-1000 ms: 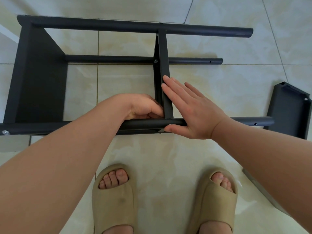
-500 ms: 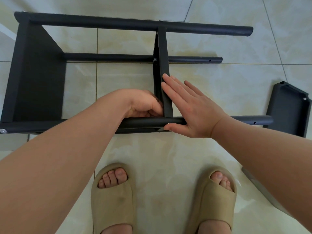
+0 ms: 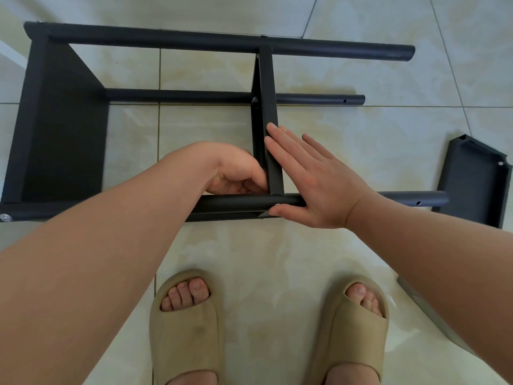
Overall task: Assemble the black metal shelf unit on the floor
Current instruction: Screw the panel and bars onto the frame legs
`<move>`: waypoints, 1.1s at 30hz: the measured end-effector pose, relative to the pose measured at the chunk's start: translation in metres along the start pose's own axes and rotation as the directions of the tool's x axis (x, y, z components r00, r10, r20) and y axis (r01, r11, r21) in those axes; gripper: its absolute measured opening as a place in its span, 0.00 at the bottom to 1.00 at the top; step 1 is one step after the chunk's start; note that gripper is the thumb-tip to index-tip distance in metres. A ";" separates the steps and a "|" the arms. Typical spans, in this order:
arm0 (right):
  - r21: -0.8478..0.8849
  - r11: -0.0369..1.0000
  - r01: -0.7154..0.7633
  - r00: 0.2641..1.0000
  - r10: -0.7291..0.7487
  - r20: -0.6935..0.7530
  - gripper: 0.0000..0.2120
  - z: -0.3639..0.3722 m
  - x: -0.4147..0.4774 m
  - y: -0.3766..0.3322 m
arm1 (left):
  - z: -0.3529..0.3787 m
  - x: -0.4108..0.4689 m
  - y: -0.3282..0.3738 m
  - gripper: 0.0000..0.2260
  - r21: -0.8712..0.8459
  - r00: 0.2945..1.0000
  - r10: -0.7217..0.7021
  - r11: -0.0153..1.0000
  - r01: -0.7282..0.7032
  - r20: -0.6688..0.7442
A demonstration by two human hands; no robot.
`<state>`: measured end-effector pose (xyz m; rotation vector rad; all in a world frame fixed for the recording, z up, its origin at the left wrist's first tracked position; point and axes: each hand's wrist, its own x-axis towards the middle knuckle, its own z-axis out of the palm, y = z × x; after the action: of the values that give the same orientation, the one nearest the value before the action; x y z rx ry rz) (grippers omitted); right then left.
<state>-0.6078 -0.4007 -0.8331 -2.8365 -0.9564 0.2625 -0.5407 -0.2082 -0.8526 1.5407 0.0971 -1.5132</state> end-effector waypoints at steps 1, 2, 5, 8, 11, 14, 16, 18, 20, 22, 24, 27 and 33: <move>0.000 1.000 -0.002 1.000 0.002 0.004 0.48 0.000 0.000 0.000 | 0.000 0.000 0.000 0.16 0.001 1.000 0.008 1.000 -0.008 -0.006; 0.000 1.000 -0.004 1.000 0.004 0.008 0.48 0.000 0.000 0.000 | 0.000 0.000 0.000 0.16 0.001 1.000 0.013 1.000 -0.013 -0.013; -0.003 1.000 -0.006 1.000 0.006 0.018 0.48 -0.001 0.000 0.000 | 0.002 -0.001 -0.004 0.11 -0.025 0.999 0.022 0.999 -0.023 -0.035; -0.002 1.000 -0.005 1.000 0.005 0.016 0.48 0.000 0.000 0.001 | 0.003 -0.002 -0.009 0.07 -0.051 0.997 0.044 0.998 -0.047 -0.056; -0.002 1.000 -0.003 1.000 0.003 0.008 0.48 0.001 0.000 0.000 | 0.003 -0.002 -0.011 0.05 -0.039 0.997 0.049 0.998 -0.052 -0.063; 0.000 1.000 -0.003 1.000 0.003 0.005 0.48 0.001 0.000 0.001 | 0.003 -0.003 -0.010 0.06 -0.028 0.999 0.036 0.999 -0.037 -0.035; 0.000 1.000 -0.002 1.000 0.002 0.005 0.48 0.001 0.000 0.001 | 0.004 -0.002 -0.011 0.06 -0.021 0.998 0.041 0.999 -0.042 -0.037; -0.002 1.000 -0.003 1.000 0.003 0.004 0.48 0.001 0.000 0.001 | 0.004 -0.001 -0.011 0.06 -0.023 0.998 0.048 0.999 -0.049 -0.046; -0.002 1.000 -0.003 1.000 0.003 0.003 0.48 0.001 0.000 0.001 | 0.004 0.000 -0.011 0.06 -0.043 0.998 0.050 0.998 -0.052 -0.045; 0.000 1.000 -0.004 1.000 0.004 0.004 0.48 0.001 0.000 0.001 | 0.004 0.000 -0.012 0.07 -0.053 0.998 0.053 0.997 -0.055 -0.038; -0.004 1.000 -0.006 1.000 0.006 0.008 0.48 0.001 0.000 0.001 | 0.004 0.000 -0.012 0.07 -0.060 0.998 0.059 0.996 -0.060 -0.024; -0.008 1.000 -0.007 1.000 0.007 0.011 0.48 0.001 0.000 0.001 | 0.003 0.000 -0.012 0.08 -0.080 0.998 0.060 0.995 -0.060 0.001; 0.000 1.000 -0.006 1.000 0.006 -0.002 0.47 0.001 0.000 0.001 | 0.001 -0.001 -0.010 0.09 -0.070 0.999 -0.006 0.998 0.008 0.037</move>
<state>-0.6074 -0.4015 -0.8338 -2.8390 -0.9482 0.2598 -0.5482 -0.2026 -0.8576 1.4583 0.1332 -1.5270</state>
